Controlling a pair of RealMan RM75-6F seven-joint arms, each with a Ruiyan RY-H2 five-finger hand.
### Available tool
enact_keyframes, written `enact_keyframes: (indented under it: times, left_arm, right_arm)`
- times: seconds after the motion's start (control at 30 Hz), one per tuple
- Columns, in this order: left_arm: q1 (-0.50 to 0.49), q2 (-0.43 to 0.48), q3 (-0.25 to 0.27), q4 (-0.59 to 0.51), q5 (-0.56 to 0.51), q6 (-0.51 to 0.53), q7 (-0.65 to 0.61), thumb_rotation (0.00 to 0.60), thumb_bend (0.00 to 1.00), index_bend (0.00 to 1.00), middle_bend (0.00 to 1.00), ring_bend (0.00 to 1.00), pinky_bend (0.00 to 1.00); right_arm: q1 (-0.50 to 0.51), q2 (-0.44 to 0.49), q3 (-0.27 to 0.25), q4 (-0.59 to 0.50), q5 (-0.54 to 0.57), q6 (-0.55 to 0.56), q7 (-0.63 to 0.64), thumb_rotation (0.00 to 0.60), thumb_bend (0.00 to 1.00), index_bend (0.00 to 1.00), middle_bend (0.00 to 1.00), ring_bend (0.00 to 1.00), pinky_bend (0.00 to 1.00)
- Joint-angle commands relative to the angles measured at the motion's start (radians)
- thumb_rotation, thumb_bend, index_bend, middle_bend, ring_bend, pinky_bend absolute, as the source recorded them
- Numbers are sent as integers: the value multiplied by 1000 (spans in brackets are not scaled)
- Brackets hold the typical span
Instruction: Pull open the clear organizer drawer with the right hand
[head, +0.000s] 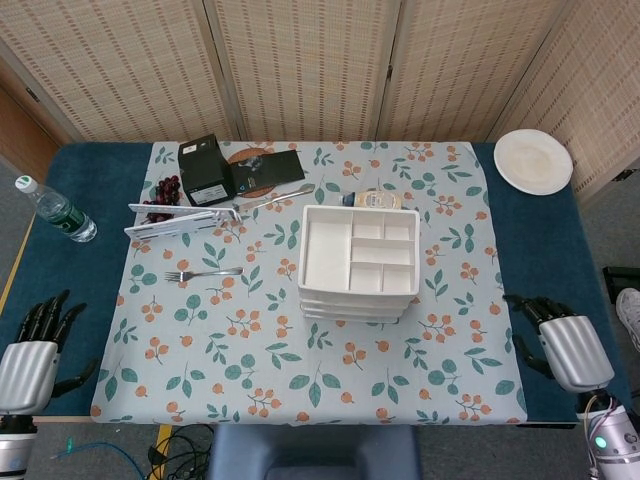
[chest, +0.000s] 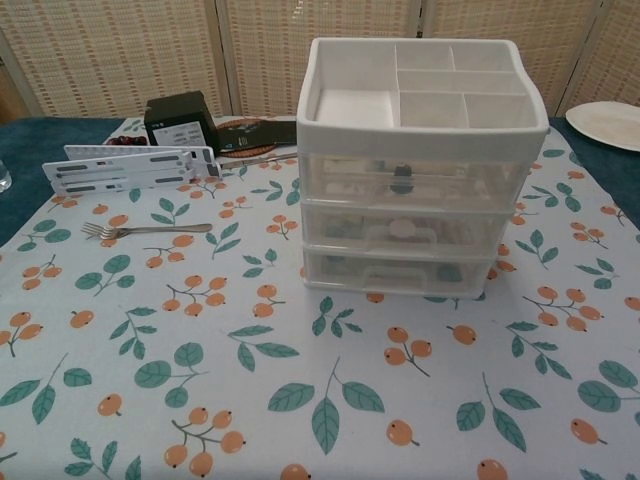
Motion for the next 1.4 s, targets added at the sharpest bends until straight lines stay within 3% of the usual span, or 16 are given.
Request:
enact_keyframes:
  times: [0.03,0.23,0.37,0.5,0.73,1.1,1.4]
  left_arm:
    - [0,0,0,0,2,0,-1,600,247,141,0,37,69]
    - [-4,-2,-1,3,6,-2,-7,600,247,141,0,37,69]
    - [-5,-4,-1,7,7,-4,-10,600,247,141,0,37,69]
    - [-7,-3,-2,9,10,-4,-13,600,247,141,0,37,69]
    - [-1,-4,1,14,6,-1,-19,600,248,141,0,37,69]
    - [2,1,0,20,4,2,-25,600,247,141,0,37,69]
    - [2,3,-3,22,-1,0,-28,600,247,141,0,37,69]
  right_arm:
    - [4,0,-12,-14,-5,-19,20,600,458,191,359,401,420]
    - [25,-22,-38,-43,-10,-82,89,600,458,189,432,593,678]
    - [54,-43,-57,-76,17,-168,198,600,458,141,582,765,865]
    - [97,-54,-69,-127,73,-288,359,600,483,102,731,910,971]
    - [177,-95,-52,-157,164,-467,603,600,595,54,817,997,1000]
    - [284,-245,7,-86,221,-660,891,600,673,6,823,1000,1000]
    - [333,-362,53,3,253,-692,928,600,689,3,822,1000,1000]
